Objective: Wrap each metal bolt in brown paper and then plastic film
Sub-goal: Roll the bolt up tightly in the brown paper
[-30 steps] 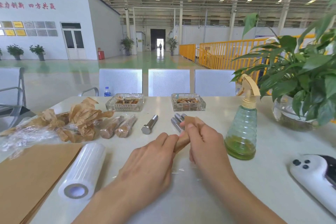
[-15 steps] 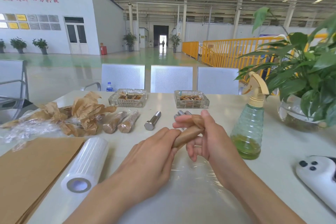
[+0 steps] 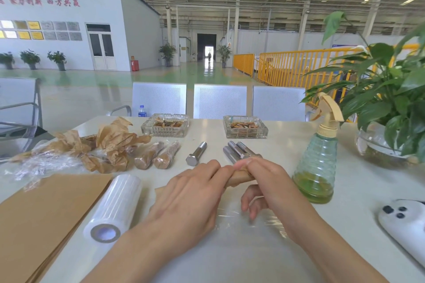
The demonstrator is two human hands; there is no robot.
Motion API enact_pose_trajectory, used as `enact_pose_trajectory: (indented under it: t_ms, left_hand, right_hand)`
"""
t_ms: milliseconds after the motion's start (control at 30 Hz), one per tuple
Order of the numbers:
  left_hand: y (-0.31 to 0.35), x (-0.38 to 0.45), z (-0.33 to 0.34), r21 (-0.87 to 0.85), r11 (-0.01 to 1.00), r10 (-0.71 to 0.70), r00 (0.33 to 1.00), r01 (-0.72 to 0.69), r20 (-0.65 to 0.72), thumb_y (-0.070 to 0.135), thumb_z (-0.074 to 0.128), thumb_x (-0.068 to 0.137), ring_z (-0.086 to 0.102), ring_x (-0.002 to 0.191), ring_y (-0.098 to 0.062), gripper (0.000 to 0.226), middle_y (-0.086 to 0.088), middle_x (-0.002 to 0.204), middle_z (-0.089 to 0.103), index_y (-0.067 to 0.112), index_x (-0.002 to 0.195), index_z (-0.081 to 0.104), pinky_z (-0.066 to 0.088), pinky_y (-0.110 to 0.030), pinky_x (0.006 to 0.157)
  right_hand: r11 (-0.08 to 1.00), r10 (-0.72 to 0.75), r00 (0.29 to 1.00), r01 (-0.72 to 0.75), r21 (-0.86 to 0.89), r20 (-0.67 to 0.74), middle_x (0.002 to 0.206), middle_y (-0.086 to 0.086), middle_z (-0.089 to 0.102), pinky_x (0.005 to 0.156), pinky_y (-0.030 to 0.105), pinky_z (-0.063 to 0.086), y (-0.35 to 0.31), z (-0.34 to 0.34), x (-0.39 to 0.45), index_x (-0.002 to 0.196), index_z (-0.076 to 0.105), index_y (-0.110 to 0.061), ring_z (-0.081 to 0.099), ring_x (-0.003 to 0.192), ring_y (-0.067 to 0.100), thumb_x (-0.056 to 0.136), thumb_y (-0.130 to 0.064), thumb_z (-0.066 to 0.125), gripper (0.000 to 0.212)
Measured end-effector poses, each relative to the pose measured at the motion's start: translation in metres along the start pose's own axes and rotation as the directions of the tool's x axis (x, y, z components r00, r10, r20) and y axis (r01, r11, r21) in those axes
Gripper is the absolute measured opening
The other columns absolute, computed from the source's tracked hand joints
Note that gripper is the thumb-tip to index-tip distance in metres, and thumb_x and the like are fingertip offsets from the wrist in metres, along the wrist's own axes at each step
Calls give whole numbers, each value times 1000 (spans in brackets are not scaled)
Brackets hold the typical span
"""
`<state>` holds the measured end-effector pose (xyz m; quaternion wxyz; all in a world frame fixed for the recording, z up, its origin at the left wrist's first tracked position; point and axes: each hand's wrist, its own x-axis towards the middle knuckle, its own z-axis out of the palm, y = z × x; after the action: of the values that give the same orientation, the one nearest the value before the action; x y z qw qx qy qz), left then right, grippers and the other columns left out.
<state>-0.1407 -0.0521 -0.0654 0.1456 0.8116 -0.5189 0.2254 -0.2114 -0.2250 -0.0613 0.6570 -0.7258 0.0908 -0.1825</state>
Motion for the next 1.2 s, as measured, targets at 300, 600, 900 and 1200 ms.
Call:
enact_pose_trajectory:
  t_ms: [300,600,900,1200]
  left_hand:
    - [-1,0,-1,-21,1000,4,1000,-4,-14,28,43,101,54,85,-18,28,11,101,46,36,127,45,37,-30,64]
    - [-8,8,-5,18,1000,-18,991,21,-129,43,53,96,61,92,-15,25,16,96,61,39,120,61,41,-33,84]
    - [0,4,-5,-414,882,-402,816,224,-416,57,47,95,45,53,-11,47,7,56,45,22,64,52,37,-31,51]
    - [9,20,-2,-943,170,-587,798,286,136,46,58,99,74,93,-11,35,3,98,79,15,103,74,63,-31,66]
  right_hand:
    - [999,-14,1000,15,-42,16,51,7,54,36,18,31,5,1,-2,84,66,-17,42,31,17,102,-32,49,29]
    - [998,8,989,3,70,-148,50,0,43,37,18,22,4,9,-3,94,65,-3,28,36,13,102,-19,43,28]
    - [632,349,935,-183,753,-66,52,-6,28,28,14,14,-3,-6,4,71,45,-17,22,30,3,101,-17,41,30]
    - [742,368,926,-350,571,90,52,-5,35,29,17,21,2,12,-5,82,51,-17,23,33,5,102,-23,43,23]
